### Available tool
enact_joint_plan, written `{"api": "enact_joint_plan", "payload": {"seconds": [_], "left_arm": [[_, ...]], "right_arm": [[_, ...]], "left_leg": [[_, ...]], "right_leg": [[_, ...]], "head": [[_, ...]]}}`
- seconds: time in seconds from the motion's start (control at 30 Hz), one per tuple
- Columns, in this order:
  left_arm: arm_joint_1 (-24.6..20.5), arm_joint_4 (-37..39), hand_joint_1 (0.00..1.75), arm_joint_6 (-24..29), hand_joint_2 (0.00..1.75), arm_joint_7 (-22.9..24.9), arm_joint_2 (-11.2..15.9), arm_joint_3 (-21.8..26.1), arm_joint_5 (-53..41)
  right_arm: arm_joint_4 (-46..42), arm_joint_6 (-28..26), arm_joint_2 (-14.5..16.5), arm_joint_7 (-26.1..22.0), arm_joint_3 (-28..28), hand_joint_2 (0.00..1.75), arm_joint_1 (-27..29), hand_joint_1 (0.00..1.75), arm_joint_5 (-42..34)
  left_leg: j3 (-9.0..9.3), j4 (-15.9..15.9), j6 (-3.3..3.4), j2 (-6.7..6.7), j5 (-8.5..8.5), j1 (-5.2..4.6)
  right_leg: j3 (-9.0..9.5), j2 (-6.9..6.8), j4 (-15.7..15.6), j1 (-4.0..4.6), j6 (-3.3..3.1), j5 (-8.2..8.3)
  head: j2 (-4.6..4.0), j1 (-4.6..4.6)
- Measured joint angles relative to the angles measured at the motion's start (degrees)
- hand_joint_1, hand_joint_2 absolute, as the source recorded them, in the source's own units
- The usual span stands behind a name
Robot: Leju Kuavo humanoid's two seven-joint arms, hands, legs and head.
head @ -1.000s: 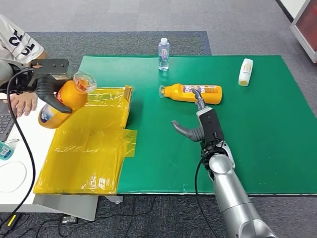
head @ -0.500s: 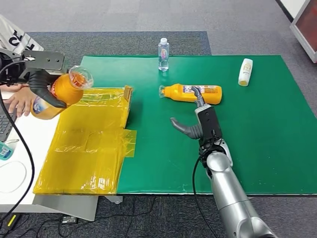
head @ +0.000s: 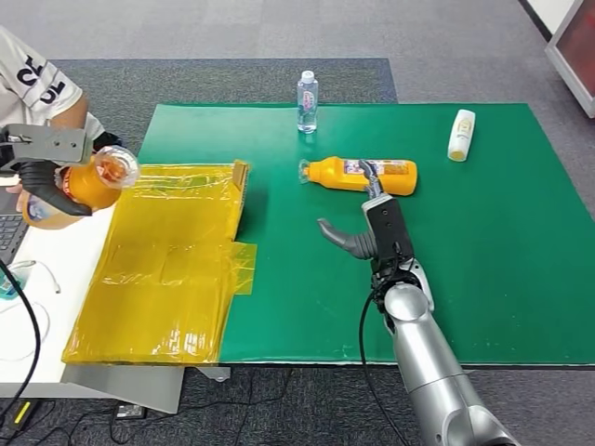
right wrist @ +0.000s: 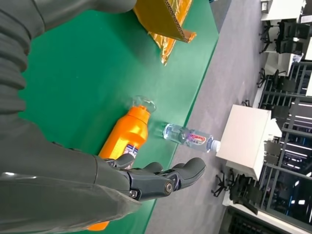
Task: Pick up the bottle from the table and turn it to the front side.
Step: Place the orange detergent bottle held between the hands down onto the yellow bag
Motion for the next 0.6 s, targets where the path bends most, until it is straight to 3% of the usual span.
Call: {"api": "enact_joint_plan", "payload": {"seconds": [0.6], "left_arm": [[3.9, 3.8, 1.75, 1.9, 1.75, -2.8, -0.3, -0.3, -4.3]], "right_arm": [[0.2, 0.0, 0.3, 0.0, 0.8, 1.75, -0.3, 0.00, 0.2]], "left_leg": [[-0.04, 0.0, -0.03, -0.01, 0.00, 0.04]], "right_leg": [[-0.04, -0.01, 0.0, 0.04, -0.03, -0.01]], "head": [[0.00, -0.01]]}}
